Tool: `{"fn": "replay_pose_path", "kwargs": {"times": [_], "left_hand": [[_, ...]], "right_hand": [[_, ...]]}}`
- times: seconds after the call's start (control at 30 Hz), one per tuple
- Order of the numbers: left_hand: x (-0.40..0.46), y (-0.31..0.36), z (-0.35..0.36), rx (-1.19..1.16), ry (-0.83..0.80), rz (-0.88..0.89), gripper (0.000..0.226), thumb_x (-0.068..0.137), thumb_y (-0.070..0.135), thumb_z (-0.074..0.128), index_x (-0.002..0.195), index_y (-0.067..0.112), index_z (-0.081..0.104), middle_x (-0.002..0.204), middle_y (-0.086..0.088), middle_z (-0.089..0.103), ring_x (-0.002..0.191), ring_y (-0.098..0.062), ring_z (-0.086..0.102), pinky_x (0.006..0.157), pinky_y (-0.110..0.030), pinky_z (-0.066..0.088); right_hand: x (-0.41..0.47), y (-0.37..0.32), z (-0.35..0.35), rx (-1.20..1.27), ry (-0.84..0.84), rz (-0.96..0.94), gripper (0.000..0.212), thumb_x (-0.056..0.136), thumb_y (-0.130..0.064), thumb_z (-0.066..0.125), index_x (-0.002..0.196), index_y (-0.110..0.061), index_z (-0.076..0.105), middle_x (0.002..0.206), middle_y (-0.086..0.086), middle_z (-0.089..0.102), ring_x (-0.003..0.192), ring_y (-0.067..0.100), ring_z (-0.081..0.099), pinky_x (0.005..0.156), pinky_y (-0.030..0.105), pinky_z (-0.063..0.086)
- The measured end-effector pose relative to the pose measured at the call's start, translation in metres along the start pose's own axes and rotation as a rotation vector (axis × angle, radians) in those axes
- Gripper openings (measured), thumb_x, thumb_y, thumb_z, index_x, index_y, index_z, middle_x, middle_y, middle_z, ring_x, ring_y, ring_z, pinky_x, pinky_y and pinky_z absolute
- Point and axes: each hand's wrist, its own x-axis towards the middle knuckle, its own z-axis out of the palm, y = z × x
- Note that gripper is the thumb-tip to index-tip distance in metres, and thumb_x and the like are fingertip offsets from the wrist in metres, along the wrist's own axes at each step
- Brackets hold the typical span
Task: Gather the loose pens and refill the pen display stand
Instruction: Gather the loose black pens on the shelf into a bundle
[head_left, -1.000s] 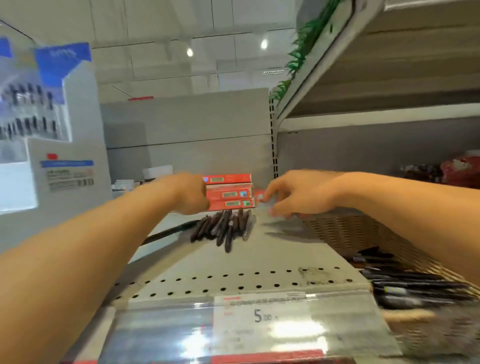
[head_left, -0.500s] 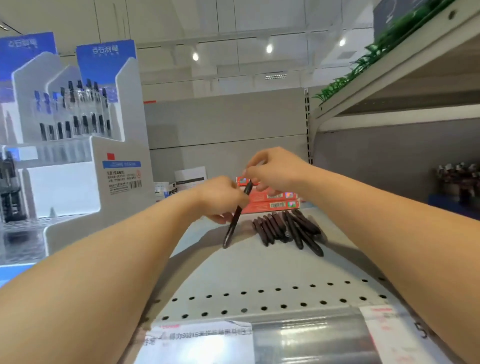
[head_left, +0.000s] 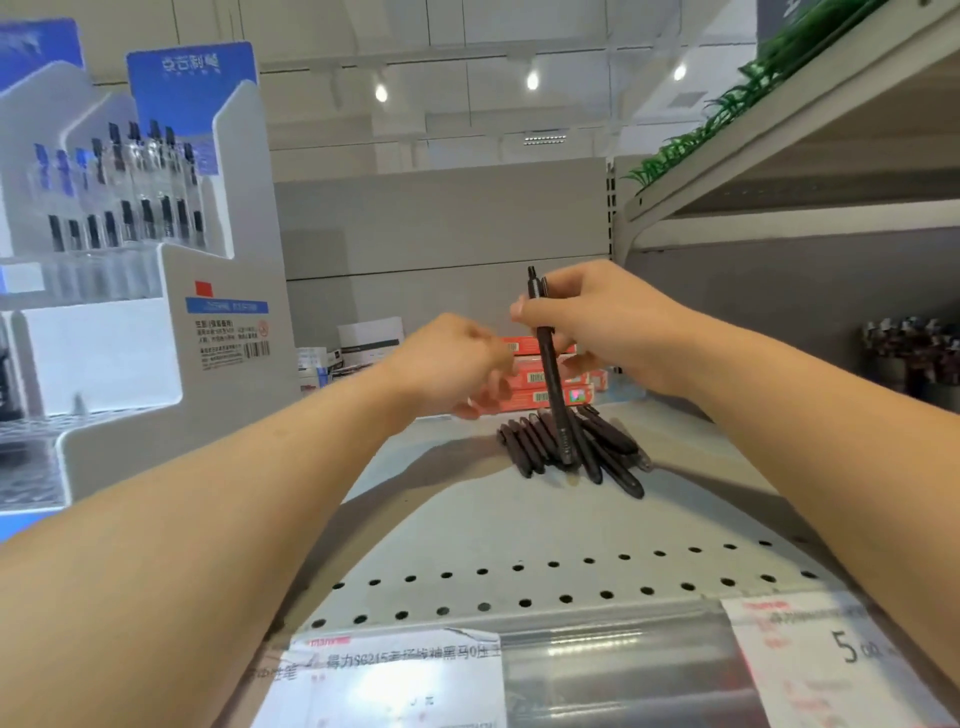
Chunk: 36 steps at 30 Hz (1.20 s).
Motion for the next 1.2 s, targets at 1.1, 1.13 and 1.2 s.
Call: {"fn": "replay_pose_path", "kwargs": {"times": [1.1,1.13,1.2], "left_hand": [[-0.024,0.016,-0.015,0.167,-0.262,0.081,0.020,0.097,0.014,0.061,0.116,0.010,0.068,0.104,-0.007,0.076,0.090,-0.018,0.075,0.086,-0.034,0.058],[-0.024,0.016,-0.015,0.167,-0.277,0.090,0.021,0.097,0.014,0.060,0.115,0.009,0.069,0.104,-0.008,0.076,0.090,-0.018,0.075,0.086,-0.033,0.058],[-0.026,0.017,-0.017,0.115,-0.303,0.080,0.022,0.092,0.016,0.061,0.108,0.009,0.073,0.103,-0.007,0.077,0.090,-0.019,0.076,0.084,-0.031,0.058]], "right_hand": [[-0.001,-0.004,-0.012,-0.086,-0.346,0.002,0.013,0.092,-0.013,0.066,0.105,-0.012,0.067,0.088,0.005,0.078,0.079,0.021,0.077,0.062,0.028,0.060],[-0.002,-0.005,-0.012,-0.096,-0.353,0.003,0.013,0.093,-0.015,0.064,0.105,-0.011,0.067,0.088,0.005,0.078,0.079,0.020,0.077,0.061,0.027,0.060],[-0.002,-0.005,-0.012,-0.118,-0.336,-0.005,0.012,0.095,-0.019,0.063,0.100,-0.009,0.068,0.083,0.003,0.077,0.076,0.017,0.077,0.060,0.026,0.059]]}}
